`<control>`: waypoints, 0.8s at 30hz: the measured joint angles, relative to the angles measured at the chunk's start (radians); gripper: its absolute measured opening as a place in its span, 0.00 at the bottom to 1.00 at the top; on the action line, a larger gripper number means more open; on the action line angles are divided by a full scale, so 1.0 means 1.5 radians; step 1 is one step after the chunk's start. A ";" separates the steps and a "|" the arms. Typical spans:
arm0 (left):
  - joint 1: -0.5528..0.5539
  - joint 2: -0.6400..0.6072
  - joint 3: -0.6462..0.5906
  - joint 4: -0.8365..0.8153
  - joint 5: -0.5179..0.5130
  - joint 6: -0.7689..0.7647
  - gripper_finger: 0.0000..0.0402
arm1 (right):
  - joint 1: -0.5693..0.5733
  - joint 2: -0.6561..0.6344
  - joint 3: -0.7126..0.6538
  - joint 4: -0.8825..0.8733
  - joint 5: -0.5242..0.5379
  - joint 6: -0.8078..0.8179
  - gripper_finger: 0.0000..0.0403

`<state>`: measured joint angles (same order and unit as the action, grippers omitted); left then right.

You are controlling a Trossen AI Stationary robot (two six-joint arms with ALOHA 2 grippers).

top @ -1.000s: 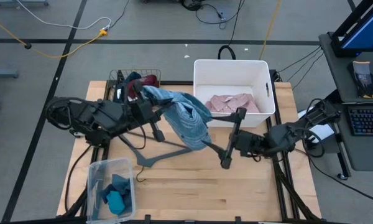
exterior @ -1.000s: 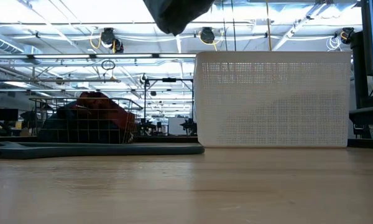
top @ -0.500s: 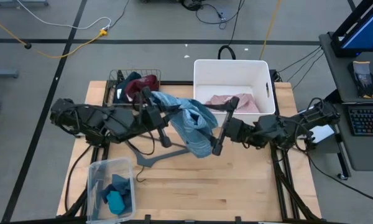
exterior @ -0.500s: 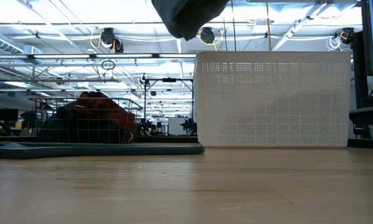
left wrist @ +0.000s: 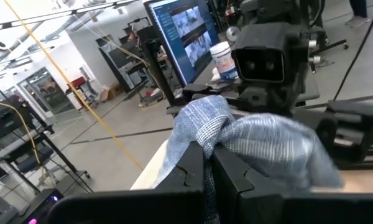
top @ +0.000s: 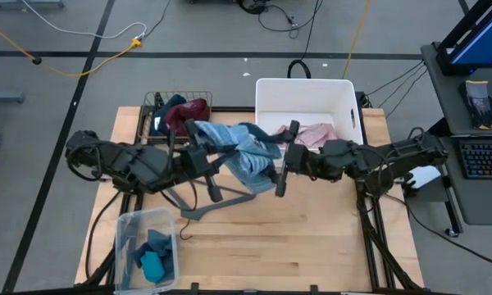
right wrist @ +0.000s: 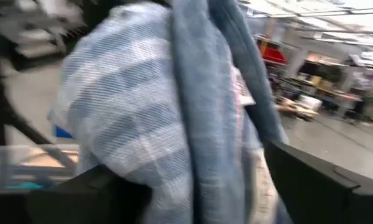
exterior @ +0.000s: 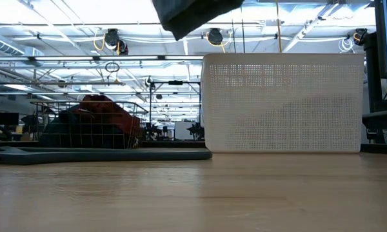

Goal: Pick & Place Cloths
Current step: Put the blue shirt into the white bin

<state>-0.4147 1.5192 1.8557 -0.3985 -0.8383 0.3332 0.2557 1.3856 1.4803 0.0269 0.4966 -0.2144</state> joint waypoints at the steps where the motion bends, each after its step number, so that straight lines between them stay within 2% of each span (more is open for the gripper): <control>1: -0.002 0.000 0.000 0.000 0.000 0.000 0.00 | -0.004 -0.001 0.000 0.002 -0.017 0.006 0.74; 6: -0.014 0.000 0.000 -0.001 0.000 -0.003 0.00 | -0.014 -0.001 0.000 0.004 -0.037 0.031 0.52; 12: -0.019 0.000 0.000 -0.004 0.000 -0.009 0.01 | -0.013 -0.001 0.000 0.004 -0.038 0.030 0.08; 13: -0.019 0.000 0.000 -0.007 0.000 -0.013 0.01 | -0.014 -0.001 0.000 0.004 -0.038 0.029 0.05; 20: -0.019 0.000 0.000 -0.010 0.000 -0.032 0.02 | -0.008 -0.005 0.000 0.002 -0.035 0.031 0.03; 24: -0.021 -0.001 0.000 -0.006 0.001 -0.046 0.10 | -0.008 -0.017 -0.001 -0.008 -0.035 0.030 0.03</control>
<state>-0.4464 1.5185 1.8557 -0.4071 -0.8363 0.2640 0.2440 1.3596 1.4792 0.0153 0.4446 -0.1691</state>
